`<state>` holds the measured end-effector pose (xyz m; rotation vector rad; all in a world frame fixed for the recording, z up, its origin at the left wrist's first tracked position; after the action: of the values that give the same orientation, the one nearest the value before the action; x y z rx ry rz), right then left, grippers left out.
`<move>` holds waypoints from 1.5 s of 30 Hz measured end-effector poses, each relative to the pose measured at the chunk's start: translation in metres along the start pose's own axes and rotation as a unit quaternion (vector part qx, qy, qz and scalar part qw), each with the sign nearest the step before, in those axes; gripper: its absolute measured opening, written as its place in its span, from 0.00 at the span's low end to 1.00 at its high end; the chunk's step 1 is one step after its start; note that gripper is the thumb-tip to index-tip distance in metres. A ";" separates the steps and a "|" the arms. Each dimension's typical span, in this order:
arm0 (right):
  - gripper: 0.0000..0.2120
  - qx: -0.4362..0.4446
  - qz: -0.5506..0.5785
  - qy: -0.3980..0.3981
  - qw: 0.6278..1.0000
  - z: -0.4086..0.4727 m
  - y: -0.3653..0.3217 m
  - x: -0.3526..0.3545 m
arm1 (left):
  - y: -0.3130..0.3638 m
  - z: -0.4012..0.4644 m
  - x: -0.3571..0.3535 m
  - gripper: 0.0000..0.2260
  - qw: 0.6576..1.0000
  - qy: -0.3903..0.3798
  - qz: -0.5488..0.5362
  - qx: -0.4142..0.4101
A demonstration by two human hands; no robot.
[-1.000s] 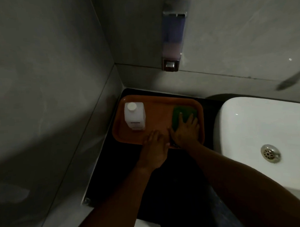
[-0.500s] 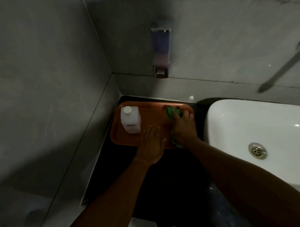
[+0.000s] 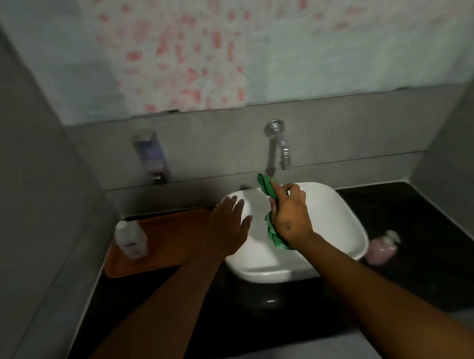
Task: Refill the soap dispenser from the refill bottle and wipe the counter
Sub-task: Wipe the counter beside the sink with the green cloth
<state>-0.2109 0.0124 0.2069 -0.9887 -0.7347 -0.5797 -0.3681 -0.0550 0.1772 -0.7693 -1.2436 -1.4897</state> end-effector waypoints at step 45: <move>0.30 -0.332 -0.219 -0.142 0.906 -0.025 0.601 0.048 | 0.262 -0.039 -0.376 0.30 0.927 -0.241 -0.002 -0.288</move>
<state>0.2628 0.2487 -0.0824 -1.5756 -1.0643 -1.1422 -0.0056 0.0271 -0.0937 -1.6013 -1.1477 -1.7558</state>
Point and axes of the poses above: each hand's wrist, its own z-axis towards the middle knuckle, its own x-axis out of the back of the hand, y = z × x, the point moved 6 cm from there along z, towards the middle knuckle
